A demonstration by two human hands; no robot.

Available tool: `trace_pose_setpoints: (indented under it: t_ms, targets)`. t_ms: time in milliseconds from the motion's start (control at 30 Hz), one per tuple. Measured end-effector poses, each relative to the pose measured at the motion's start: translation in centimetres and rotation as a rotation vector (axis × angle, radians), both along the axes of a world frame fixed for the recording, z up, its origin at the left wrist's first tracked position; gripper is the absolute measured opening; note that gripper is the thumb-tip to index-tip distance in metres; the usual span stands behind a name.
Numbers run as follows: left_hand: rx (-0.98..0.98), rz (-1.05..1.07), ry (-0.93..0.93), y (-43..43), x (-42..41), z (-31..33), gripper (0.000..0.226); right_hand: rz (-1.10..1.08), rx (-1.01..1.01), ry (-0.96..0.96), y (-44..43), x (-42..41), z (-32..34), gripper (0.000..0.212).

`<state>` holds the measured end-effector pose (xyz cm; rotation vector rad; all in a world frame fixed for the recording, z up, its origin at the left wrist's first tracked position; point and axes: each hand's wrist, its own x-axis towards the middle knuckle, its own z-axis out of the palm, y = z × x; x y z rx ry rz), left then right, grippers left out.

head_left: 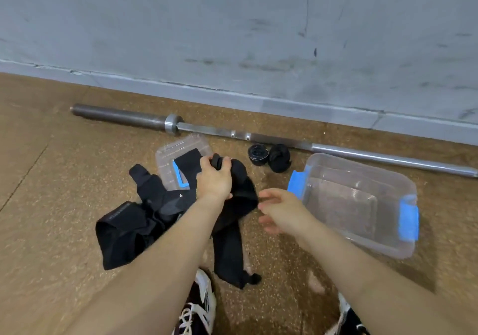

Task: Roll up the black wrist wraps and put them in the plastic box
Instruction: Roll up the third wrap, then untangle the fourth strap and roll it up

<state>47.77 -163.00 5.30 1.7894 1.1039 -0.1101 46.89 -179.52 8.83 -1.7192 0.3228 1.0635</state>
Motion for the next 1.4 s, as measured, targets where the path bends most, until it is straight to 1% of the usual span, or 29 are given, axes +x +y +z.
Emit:
trace_pose_setpoints:
  t_ms: [67, 133, 200, 233, 300, 367, 400, 433, 500, 567, 633, 700, 767, 800, 833, 867, 900, 933, 967, 1000, 1033, 1067, 1100, 1167, 1200, 1267, 1300, 1333, 1400]
  targets:
    - [-0.091, 0.073, -0.075, 0.8, 2.3, -1.2, 0.039, -0.081, 0.07, 0.071, 1.2, 0.9, -1.7, 0.036]
    - [-0.186, 0.109, -0.153, 1.3, 4.0, -2.7, 0.043, -0.122, 0.103, 0.097, 2.1, 1.7, -3.3, 0.042]
    - [-0.248, 0.091, -0.199, 1.9, 5.3, -4.1, 0.052, -0.104, 0.088, 0.083, 2.7, 2.4, -5.0, 0.048]
    - [-0.244, 0.07, -0.192, 2.3, 5.7, -4.7, 0.058, -0.091, 0.079, 0.075, 3.0, 2.7, -6.0, 0.052]
    - [-0.16, 0.013, -0.154, 2.8, 5.3, -5.3, 0.06, -0.058, 0.068, 0.042, 3.4, 3.0, -7.1, 0.059]
    - [0.008, -0.1, -0.112, 3.2, 3.4, -5.5, 0.052, -0.019, 0.044, -0.01, 3.8, 3.0, -8.3, 0.067]
    - [0.101, -0.19, -0.082, 3.4, 2.0, -5.8, 0.052, 0.009, 0.031, -0.048, 4.0, 2.9, -8.7, 0.07]
    - [0.182, -0.298, -0.029, 3.7, 0.2, -6.1, 0.056, 0.044, 0.022, -0.084, 4.2, 2.8, -9.1, 0.072]
    - [0.285, -0.513, 0.141, 4.1, -3.2, -7.4, 0.07, 0.103, 0.026, -0.103, 4.8, 2.4, -9.9, 0.075]
    - [0.297, -0.632, 0.267, 4.6, -5.8, -8.8, 0.082, 0.105, 0.038, -0.051, 5.4, 1.9, -10.6, 0.083]
    - [0.378, -0.694, 0.292, 4.9, -7.0, -9.5, 0.084, 0.073, 0.004, -0.014, 5.6, 1.6, -11.2, 0.091]
    - [0.492, -0.722, 0.306, 5.0, -7.0, -9.1, 0.076, 0.076, -0.052, -0.013, 5.3, 1.8, -11.3, 0.093]
    - [0.573, -0.712, 0.312, 5.3, -7.0, -8.8, 0.056, 0.139, -0.075, -0.024, 5.1, 1.7, -11.4, 0.09]
    - [0.59, -0.69, 0.334, 5.4, -7.2, -8.6, 0.044, 0.172, -0.063, -0.005, 5.2, 1.5, -11.3, 0.085]
    - [0.582, -0.676, 0.376, 5.7, -7.5, -8.7, 0.033, 0.197, -0.045, 0.034, 5.4, 1.3, -11.2, 0.075]
    - [0.52, -0.651, 0.423, 5.8, -7.9, -8.4, 0.024, 0.206, -0.025, 0.073, 5.7, 1.1, -11.0, 0.062]
    - [0.389, -0.593, 0.462, 6.0, -8.5, -8.3, 0.018, 0.17, -0.005, 0.091, 5.9, 0.9, -10.9, 0.047]
    - [0.197, -0.498, 0.462, 6.1, -8.9, -7.8, 0.013, 0.086, 0.006, 0.082, 6.0, 0.8, -10.7, 0.034]
    - [-0.036, -0.391, 0.445, 6.1, -9.2, -7.4, 0.009, -0.02, 0.004, 0.045, 6.0, 0.8, -10.5, 0.024]
    - [-0.247, -0.306, 0.43, 6.0, -9.4, -6.9, 0.011, -0.125, -0.013, 0.008, 5.8, 1.0, -10.5, 0.016]
    - [-0.396, -0.277, 0.413, 5.9, -9.6, -6.4, 0.015, -0.205, -0.033, -0.013, 5.5, 1.1, -10.3, 0.011]
    - [-0.47, -0.315, 0.396, 5.9, -9.9, -6.3, 0.014, -0.259, -0.047, -0.015, 5.3, 1.2, -10.2, 0.013]
    - [-0.462, -0.395, 0.384, 6.0, -10.0, -6.5, 0.009, -0.294, -0.062, -0.009, 5.2, 1.4, -9.8, 0.015]
    - [-0.336, -0.591, 0.388, 6.1, -10.3, -6.8, 0.012, -0.324, -0.094, -0.022, 5.0, 1.8, -9.1, 0.022]
    - [-0.301, -0.634, 0.379, 6.3, -10.6, -6.9, 0.014, -0.324, -0.102, -0.049, 4.9, 2.1, -8.5, 0.027]
    - [-0.291, -0.582, 0.322, 7.1, -11.3, -7.3, 0.011, -0.323, -0.087, -0.123, 4.6, 2.7, -7.0, 0.037]
    - [-0.236, -0.553, 0.299, 7.5, -11.7, -7.3, 0.008, -0.315, -0.079, -0.171, 4.4, 2.9, -6.1, 0.041]
    - [-0.132, -0.532, 0.283, 8.1, -11.9, -7.2, 0.008, -0.291, -0.081, -0.217, 4.2, 3.0, -5.4, 0.043]
    - [0.088, -0.422, 0.227, 9.5, -12.1, -6.6, 0.019, -0.221, -0.1, -0.282, 3.9, 3.1, -3.9, 0.04]
